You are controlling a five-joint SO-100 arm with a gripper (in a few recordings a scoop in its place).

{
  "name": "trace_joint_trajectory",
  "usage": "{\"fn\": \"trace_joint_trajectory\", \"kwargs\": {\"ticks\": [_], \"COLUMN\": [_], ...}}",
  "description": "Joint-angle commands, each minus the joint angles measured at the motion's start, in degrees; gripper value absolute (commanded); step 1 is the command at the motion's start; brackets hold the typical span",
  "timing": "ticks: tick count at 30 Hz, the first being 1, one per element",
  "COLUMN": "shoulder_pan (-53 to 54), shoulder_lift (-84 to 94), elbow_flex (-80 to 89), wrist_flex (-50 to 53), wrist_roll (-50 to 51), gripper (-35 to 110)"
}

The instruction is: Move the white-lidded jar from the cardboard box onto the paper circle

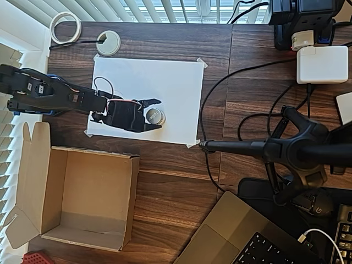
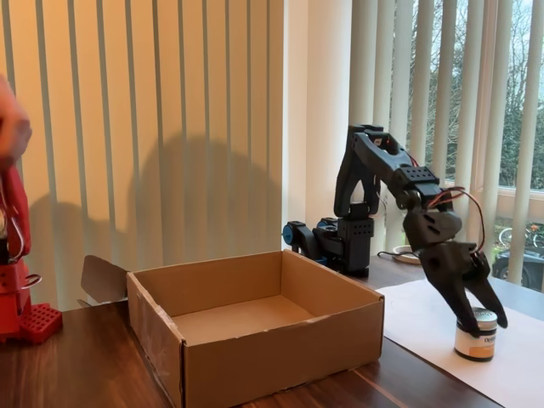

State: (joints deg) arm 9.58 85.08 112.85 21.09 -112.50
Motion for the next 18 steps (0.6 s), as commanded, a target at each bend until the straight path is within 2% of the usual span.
{"fn": "trace_joint_trajectory", "kwargs": {"ticks": [1, 4, 8, 13, 18], "shoulder_pan": [0.44, -0.88, -5.01, -8.79, -10.99], "shoulder_lift": [10.02, 13.62, 20.74, 31.2, 42.89], "elbow_flex": [-4.83, -3.34, 3.6, 17.75, 27.95], "wrist_flex": [-6.86, -15.47, -25.31, -25.31, -19.16], "wrist_roll": [0.35, 6.15, 20.04, 28.04, 43.95], "gripper": [40, 40, 40, 40, 38]}}
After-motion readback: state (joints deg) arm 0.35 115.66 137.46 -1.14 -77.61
